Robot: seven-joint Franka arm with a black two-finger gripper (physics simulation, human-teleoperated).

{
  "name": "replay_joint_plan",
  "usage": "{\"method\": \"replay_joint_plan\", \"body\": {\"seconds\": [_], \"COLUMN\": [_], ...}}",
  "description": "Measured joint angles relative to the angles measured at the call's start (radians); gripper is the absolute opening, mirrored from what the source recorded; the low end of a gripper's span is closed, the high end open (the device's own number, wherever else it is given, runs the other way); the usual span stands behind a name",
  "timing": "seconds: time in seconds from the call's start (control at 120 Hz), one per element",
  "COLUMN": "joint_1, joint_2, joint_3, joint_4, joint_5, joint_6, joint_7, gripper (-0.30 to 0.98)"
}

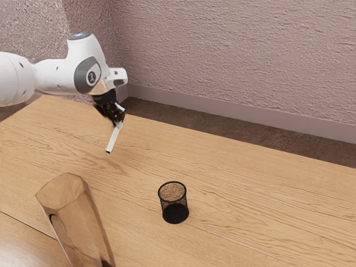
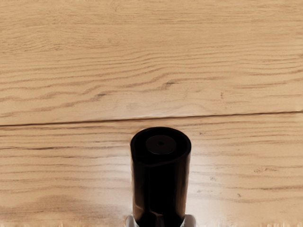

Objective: Put the marker into the pen holder.

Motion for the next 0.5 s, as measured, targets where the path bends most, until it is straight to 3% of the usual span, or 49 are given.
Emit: {"method": "replay_joint_plan", "body": {"seconds": [0.217,0.5], "joint_1": [-0.126,-0.218], "joint_2": [-0.120,-0.287], "joint_3": [-0.020,-0.087], "joint_4": [-0.138,-0.339], "joint_5": [0.004,0.005], "joint_6": [0.079,0.175], "joint_7": [-0.054,-0.137], "gripper": [-0.10,-0.10]}}
